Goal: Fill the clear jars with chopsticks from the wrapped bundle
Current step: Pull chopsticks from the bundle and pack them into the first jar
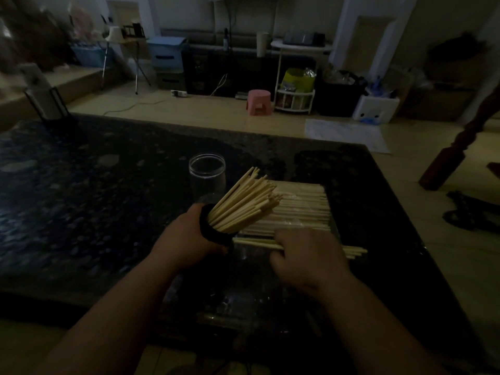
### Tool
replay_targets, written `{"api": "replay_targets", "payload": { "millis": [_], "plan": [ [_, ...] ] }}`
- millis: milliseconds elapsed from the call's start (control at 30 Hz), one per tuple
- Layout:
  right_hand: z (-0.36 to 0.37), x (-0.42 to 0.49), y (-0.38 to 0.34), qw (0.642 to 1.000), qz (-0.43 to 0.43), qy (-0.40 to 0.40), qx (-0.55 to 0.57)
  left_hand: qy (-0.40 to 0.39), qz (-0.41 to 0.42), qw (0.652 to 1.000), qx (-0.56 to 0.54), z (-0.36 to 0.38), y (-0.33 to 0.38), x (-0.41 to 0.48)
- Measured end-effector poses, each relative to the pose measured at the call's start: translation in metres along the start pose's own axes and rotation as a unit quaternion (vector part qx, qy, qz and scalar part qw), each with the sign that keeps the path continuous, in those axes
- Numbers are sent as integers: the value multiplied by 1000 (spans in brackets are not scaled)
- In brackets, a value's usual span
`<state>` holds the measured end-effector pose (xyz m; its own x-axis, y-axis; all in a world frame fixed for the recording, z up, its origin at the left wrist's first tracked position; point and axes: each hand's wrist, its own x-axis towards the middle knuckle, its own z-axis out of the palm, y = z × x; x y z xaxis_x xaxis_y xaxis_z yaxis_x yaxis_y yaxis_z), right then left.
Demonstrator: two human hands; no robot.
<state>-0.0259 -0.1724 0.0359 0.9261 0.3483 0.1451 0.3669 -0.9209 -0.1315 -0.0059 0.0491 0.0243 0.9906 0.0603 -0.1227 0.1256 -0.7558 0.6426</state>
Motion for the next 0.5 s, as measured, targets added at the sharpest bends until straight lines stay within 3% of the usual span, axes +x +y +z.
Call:
{"api": "replay_targets", "payload": {
  "millis": [200, 333, 500],
  "plan": [
    [-9, 3, 7, 965, -89, 245, 41, -7, 0, 1000, 12, 2, 0, 2],
    [-3, 10, 13, 943, -134, 302, 40, -8, 3, 1000, 15, 1, 0, 3],
    [-14, 10, 18, 938, -94, 334, 17, -4, 16, 999, 28, 2, -1, 3]
  ]
}}
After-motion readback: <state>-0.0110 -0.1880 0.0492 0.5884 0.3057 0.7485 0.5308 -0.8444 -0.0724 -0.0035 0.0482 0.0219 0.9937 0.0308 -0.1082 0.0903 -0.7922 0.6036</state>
